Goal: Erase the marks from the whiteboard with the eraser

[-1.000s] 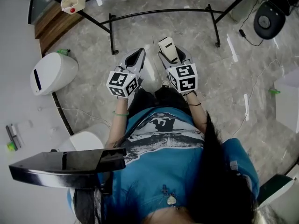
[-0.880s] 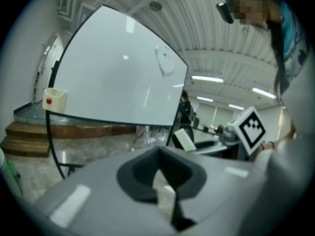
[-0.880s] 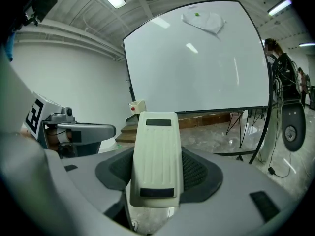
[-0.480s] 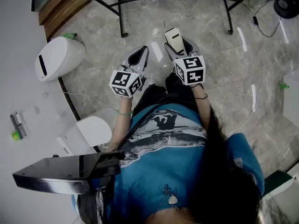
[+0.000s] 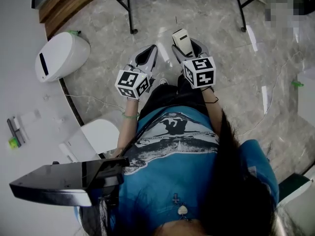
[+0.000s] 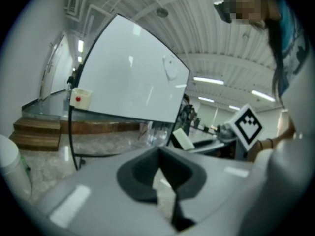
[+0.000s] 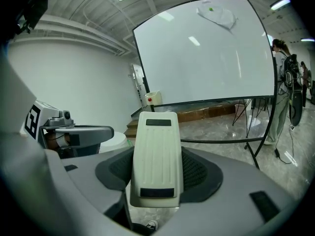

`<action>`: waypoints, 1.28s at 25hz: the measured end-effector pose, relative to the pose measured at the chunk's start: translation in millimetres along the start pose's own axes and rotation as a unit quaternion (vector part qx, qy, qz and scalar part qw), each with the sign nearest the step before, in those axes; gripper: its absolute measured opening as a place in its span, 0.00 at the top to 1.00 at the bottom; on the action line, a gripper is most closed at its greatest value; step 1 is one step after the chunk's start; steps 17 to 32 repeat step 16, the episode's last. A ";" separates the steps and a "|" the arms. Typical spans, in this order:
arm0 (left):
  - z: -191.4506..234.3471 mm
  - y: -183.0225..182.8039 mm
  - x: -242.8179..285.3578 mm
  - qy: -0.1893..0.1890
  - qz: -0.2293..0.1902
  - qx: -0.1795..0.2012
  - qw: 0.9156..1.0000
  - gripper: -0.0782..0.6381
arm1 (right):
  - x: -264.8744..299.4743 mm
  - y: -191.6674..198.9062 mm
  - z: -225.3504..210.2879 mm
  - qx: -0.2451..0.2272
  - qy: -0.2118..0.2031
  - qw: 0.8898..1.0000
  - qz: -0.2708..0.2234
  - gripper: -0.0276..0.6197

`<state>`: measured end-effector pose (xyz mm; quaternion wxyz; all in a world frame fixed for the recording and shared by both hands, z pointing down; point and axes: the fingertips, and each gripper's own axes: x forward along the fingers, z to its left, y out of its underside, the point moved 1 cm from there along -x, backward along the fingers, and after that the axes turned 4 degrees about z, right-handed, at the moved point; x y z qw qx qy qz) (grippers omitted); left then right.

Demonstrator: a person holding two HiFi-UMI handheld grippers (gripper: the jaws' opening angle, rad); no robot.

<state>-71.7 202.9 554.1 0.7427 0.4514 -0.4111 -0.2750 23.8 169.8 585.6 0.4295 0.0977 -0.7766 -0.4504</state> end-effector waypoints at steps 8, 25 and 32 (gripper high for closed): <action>1.0 16.0 -47.0 0.025 -0.010 0.010 1.000 0.89 | -18.0 25.0 55.1 0.000 0.018 1.000 -0.001 0.55; -2.6 19.2 -71.1 0.041 -0.022 0.020 0.999 0.89 | -30.6 39.6 79.0 -0.005 0.032 0.999 -0.001 0.55; -2.6 19.2 -71.1 0.041 -0.022 0.020 0.999 0.89 | -30.6 39.6 79.0 -0.005 0.032 0.999 -0.001 0.55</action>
